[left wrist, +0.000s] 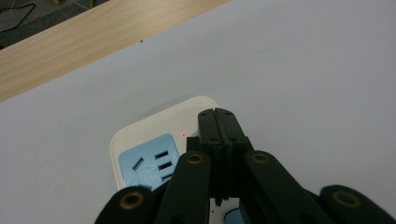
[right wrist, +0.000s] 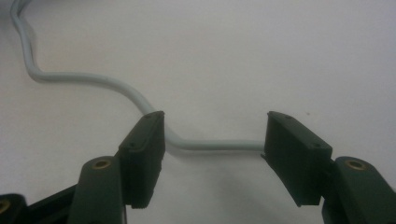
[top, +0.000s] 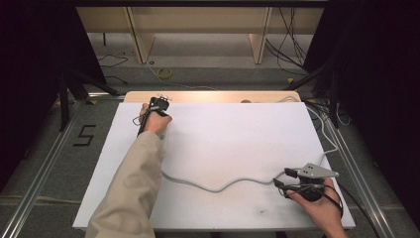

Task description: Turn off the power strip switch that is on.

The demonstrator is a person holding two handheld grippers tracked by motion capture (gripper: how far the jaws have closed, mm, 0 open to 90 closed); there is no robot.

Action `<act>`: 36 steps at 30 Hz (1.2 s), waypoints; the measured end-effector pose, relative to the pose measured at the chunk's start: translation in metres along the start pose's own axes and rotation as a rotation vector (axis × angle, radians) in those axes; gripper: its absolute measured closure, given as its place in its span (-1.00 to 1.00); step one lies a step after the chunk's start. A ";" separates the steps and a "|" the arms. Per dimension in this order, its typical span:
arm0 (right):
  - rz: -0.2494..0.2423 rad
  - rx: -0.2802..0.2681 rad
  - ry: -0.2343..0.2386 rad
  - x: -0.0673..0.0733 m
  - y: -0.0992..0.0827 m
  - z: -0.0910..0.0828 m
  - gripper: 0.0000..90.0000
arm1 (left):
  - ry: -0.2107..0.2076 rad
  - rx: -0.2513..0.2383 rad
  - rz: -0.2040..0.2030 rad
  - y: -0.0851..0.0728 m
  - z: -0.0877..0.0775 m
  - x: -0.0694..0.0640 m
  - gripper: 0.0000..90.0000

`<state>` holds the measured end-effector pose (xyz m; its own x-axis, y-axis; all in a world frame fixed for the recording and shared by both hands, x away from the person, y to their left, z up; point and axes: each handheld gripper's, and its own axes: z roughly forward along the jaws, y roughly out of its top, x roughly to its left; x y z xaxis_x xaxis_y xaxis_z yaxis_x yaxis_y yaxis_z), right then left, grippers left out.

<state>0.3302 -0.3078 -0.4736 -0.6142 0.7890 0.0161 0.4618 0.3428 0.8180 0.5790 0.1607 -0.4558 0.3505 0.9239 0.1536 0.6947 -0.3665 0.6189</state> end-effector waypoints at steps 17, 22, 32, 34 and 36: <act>0.001 -0.002 -0.001 -0.001 0.000 0.000 -0.13 | -0.036 -0.048 -0.021 -0.006 -0.008 0.007 0.99; 0.001 -0.002 -0.003 -0.002 0.000 0.000 -0.13 | -0.074 -0.104 -0.042 -0.008 -0.020 0.007 0.81; 0.004 0.000 0.002 0.000 0.000 0.000 -0.13 | -0.215 -0.160 -0.002 -0.028 -0.067 -0.007 0.05; 0.004 0.001 0.000 0.000 0.000 0.001 -0.13 | -0.227 -0.199 0.015 -0.037 -0.077 -0.011 -0.06; 0.002 0.001 0.004 0.001 0.000 0.001 -0.13 | -0.252 -0.232 0.027 -0.048 -0.087 -0.016 -0.14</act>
<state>0.3306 -0.3067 -0.4740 -0.6154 0.7879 0.0201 0.4636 0.3412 0.8177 0.4854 0.1727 -0.4209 0.5309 0.8474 -0.0051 0.5318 -0.3284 0.7806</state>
